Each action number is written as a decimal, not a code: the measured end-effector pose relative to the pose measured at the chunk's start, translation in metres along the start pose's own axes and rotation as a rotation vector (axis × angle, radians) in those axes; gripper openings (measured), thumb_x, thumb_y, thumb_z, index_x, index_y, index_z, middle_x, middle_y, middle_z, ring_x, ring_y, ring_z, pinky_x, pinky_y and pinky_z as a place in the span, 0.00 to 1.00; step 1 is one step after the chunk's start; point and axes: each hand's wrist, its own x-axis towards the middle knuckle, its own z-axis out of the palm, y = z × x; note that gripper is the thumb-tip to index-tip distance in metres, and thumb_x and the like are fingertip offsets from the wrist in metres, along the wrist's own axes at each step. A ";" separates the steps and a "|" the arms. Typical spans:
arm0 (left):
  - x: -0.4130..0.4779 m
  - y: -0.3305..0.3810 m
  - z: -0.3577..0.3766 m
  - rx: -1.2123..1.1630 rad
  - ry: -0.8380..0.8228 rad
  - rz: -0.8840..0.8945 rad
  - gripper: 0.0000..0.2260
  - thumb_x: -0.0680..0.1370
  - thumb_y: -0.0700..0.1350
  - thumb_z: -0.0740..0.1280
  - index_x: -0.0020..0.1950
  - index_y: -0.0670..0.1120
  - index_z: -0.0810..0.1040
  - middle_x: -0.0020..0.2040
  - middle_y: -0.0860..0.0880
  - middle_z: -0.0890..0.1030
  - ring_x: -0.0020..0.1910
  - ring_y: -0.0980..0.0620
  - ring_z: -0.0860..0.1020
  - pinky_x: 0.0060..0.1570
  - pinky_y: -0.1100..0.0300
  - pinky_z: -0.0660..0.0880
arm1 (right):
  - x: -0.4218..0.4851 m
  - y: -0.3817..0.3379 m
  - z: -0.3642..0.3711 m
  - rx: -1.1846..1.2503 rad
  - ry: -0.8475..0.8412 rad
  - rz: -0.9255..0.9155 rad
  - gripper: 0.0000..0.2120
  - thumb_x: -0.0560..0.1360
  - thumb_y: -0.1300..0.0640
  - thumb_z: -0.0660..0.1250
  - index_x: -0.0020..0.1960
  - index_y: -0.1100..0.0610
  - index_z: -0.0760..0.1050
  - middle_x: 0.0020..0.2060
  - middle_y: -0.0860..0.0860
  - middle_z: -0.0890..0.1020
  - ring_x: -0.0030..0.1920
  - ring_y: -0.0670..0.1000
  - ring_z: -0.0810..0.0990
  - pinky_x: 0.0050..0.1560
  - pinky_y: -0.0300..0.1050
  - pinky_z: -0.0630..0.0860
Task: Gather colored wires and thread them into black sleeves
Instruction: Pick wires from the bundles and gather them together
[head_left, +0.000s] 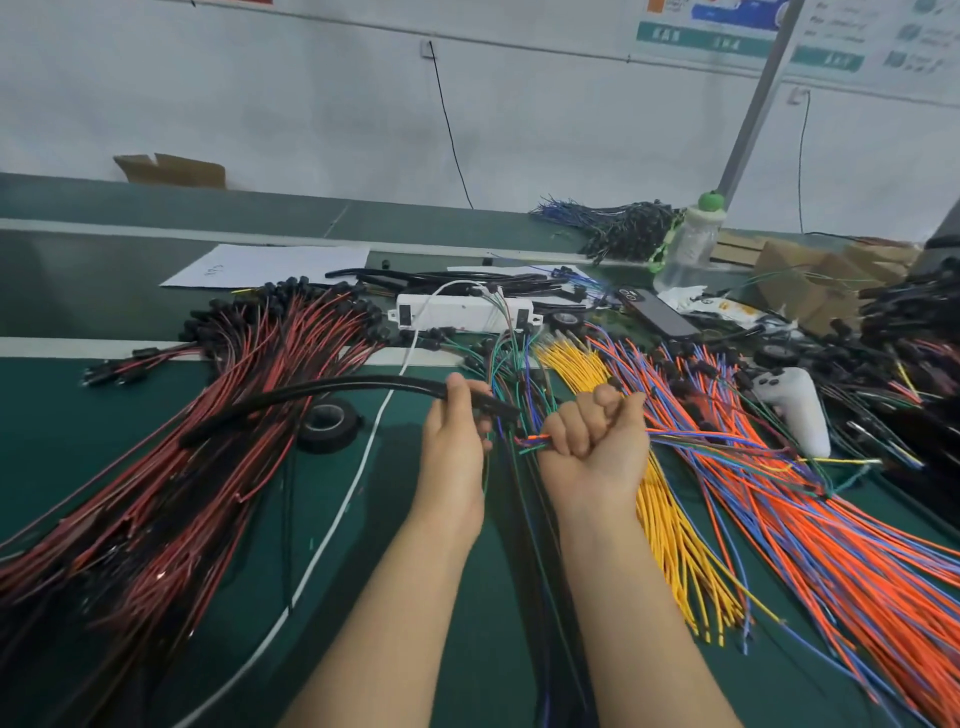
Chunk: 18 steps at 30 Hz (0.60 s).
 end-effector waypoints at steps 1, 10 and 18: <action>-0.001 0.003 -0.001 -0.068 -0.030 -0.042 0.14 0.82 0.49 0.56 0.40 0.46 0.73 0.32 0.55 0.75 0.27 0.59 0.68 0.28 0.67 0.64 | 0.000 -0.002 0.000 0.019 0.005 -0.009 0.24 0.83 0.45 0.47 0.33 0.55 0.64 0.17 0.46 0.58 0.15 0.43 0.54 0.16 0.36 0.51; -0.013 0.012 0.005 -0.317 -0.155 -0.172 0.13 0.81 0.45 0.59 0.39 0.41 0.74 0.36 0.46 0.77 0.22 0.60 0.70 0.26 0.69 0.72 | 0.001 -0.021 0.006 0.261 -0.017 -0.057 0.24 0.83 0.46 0.48 0.32 0.55 0.63 0.18 0.47 0.57 0.16 0.45 0.53 0.16 0.36 0.52; -0.013 0.008 0.003 -0.247 -0.182 -0.176 0.12 0.81 0.47 0.60 0.41 0.42 0.74 0.29 0.52 0.78 0.28 0.59 0.72 0.29 0.68 0.73 | -0.001 -0.022 0.007 0.220 0.003 -0.036 0.24 0.83 0.45 0.48 0.32 0.55 0.64 0.18 0.46 0.57 0.16 0.44 0.54 0.17 0.36 0.51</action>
